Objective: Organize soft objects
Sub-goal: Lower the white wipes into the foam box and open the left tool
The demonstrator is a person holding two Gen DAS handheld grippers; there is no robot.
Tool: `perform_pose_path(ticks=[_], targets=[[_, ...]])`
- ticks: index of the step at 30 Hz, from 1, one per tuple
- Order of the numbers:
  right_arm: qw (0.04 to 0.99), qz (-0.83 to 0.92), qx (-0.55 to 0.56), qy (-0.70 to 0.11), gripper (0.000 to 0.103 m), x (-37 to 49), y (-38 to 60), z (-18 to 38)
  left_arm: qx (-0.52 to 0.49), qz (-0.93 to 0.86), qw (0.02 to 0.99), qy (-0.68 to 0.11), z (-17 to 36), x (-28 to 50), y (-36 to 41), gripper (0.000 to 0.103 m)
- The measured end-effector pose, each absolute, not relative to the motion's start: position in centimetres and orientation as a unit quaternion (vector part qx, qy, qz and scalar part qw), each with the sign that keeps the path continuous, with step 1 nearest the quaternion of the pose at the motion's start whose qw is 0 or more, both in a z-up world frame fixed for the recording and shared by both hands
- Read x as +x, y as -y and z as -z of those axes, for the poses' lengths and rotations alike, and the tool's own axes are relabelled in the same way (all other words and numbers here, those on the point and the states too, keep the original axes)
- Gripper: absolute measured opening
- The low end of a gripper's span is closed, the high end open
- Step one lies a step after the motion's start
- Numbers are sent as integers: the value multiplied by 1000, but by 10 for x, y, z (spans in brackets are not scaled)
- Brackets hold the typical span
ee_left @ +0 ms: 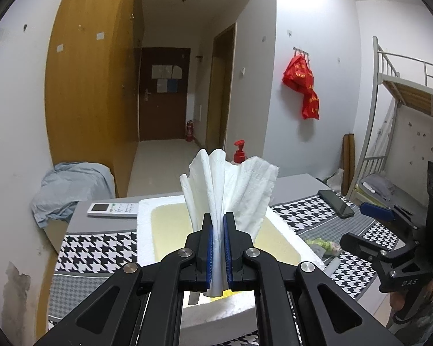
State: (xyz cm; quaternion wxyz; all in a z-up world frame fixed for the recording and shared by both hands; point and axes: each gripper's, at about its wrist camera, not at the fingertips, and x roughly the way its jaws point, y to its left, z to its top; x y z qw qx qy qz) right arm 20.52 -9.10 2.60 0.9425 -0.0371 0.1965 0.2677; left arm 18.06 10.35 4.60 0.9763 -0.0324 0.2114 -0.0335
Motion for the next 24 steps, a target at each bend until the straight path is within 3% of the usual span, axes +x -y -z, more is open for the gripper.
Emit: perform_pose_path(ticks=[14, 16, 17, 18, 19, 20, 21, 24], targets=[[946, -249, -26, -205, 101, 208, 111, -19, -29, 27, 971, -236, -38, 204, -94, 7], [946, -248, -25, -206, 101, 208, 114, -18, -24, 22, 970, -241, -37, 207, -93, 11], [947, -247, -24, -206, 101, 208, 115, -17, -22, 21, 970, -243, -36, 208, -91, 15], [947, -246, -23, -207, 101, 209, 116, -17, -22, 22, 969, -243, -35, 208, -90, 28], [947, -246, -22, -208, 101, 209, 117, -16, -23, 19, 970, -241, -35, 208, -89, 50], [947, -245, -22, -208, 101, 209, 118, -16, -23, 13, 971, -238, -35, 207, -89, 62], [947, -244, -22, -208, 101, 210, 119, -16, -23, 5, 973, -231, -35, 205, -90, 81], [947, -243, -18, -209, 101, 211, 122, -16, -26, -8, 977, -212, -39, 200, -90, 94]])
